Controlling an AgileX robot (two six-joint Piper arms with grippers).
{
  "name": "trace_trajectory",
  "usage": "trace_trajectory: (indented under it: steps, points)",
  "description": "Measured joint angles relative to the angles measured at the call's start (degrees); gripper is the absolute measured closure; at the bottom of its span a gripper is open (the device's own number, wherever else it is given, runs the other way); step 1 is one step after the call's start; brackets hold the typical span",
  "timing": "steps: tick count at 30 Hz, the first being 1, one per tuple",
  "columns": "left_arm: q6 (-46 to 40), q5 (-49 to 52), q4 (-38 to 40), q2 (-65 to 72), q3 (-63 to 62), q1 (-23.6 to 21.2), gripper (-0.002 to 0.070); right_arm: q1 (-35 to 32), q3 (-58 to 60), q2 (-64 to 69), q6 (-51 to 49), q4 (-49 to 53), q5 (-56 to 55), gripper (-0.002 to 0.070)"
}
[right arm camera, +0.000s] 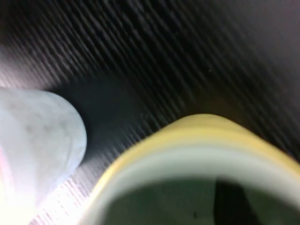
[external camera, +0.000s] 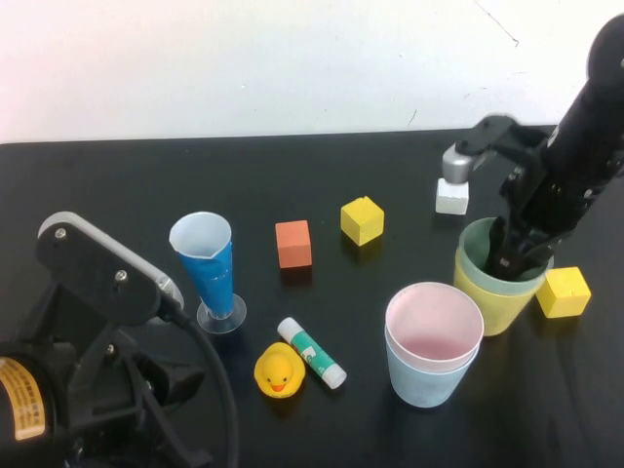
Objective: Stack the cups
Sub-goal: Pick up the yellow cup, then place the yellow cup on the pink cup
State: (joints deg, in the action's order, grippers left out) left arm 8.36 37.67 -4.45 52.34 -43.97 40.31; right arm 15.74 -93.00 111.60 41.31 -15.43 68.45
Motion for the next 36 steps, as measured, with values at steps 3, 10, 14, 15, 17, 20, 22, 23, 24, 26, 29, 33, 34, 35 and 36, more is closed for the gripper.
trace_trajectory:
  steps: [3, 10, 14, 15, 17, 20, 22, 23, 24, 26, 29, 33, 34, 35, 36]
  points:
    - [0.0, 0.0, 0.0, 0.0, 0.0, 0.0, 0.0673, 0.0, 0.0, 0.7, 0.0, 0.0, 0.6, 0.054]
    - [0.0, 1.1, 0.0, 0.0, 0.0, 0.0, 0.0673, 0.0, 0.0, -6.8, 0.2, 0.3, 1.2, 0.0594]
    - [0.0, 1.2, 0.0, 0.0, 0.0, 0.0, 0.0673, 0.0, 0.0, -14.3, 1.8, 0.1, 1.7, 0.0594]
    - [0.0, 1.0, 0.0, 0.0, 0.0, 0.0, 0.0673, 0.0, 0.0, -16.2, 2.4, -0.4, 2.0, 0.0594]
    - [0.0, 0.6, 0.0, 0.0, 0.0, 0.0, 0.0673, 0.2, 0.0, -19.3, 3.7, -1.9, 2.2, 0.0594]
    - [0.0, 0.4, 0.0, 0.0, 0.0, 0.0, 0.0673, 1.6, 0.0, -22.5, 5.8, -5.5, 2.5, 0.0594]
    - [0.0, 0.2, 0.0, 0.0, 0.0, 0.0, 0.0673, 3.2, 0.0, -23.2, 7.8, -7.3, 2.7, 0.0594]
    - [0.0, 0.2, 0.0, 0.0, 0.0, 0.0, 0.0673, 4.1, 0.0, -23.2, 8.3, -7.5, 2.8, 0.0594]
    - [-0.1, 0.2, 0.0, 0.0, 0.0, 0.0, 0.0673, 5.3, 0.0, -23.0, 9.3, -7.7, 2.8, 0.0594]
    - [-0.2, 0.2, 0.0, 0.0, 0.0, 0.0, 0.0673, 7.7, 0.0, -22.1, 10.1, -7.5, 2.9, 0.0594]
    - [-0.3, 0.2, 0.0, 0.0, 0.0, 0.0, 0.0673, 9.8, 0.0, -20.2, 10.3, -5.8, 2.8, 0.0594]
    - [-0.3, 0.2, 0.0, 0.0, 0.0, 0.0, 0.0673, 10.3, 0.0, -17.2, 10.3, -3.1, 2.8, 0.0594]
    - [-0.3, 0.2, 0.0, 0.0, 0.0, 0.0, 0.0673, 10.3, 0.0, -16.6, 10.2, -2.8, 2.8, 0.0594]
    - [-0.3, 0.2, 0.0, 0.0, 0.0, 0.0, 0.0673, 10.3, 0.0, -16.3, 10.2, -2.8, 2.8, 0.0594]
    - [-0.3, 0.2, 0.0, 0.0, 0.0, 0.0, 0.0673, 10.3, 0.0, -15.8, 10.1, -2.8, 2.8, 0.0594]
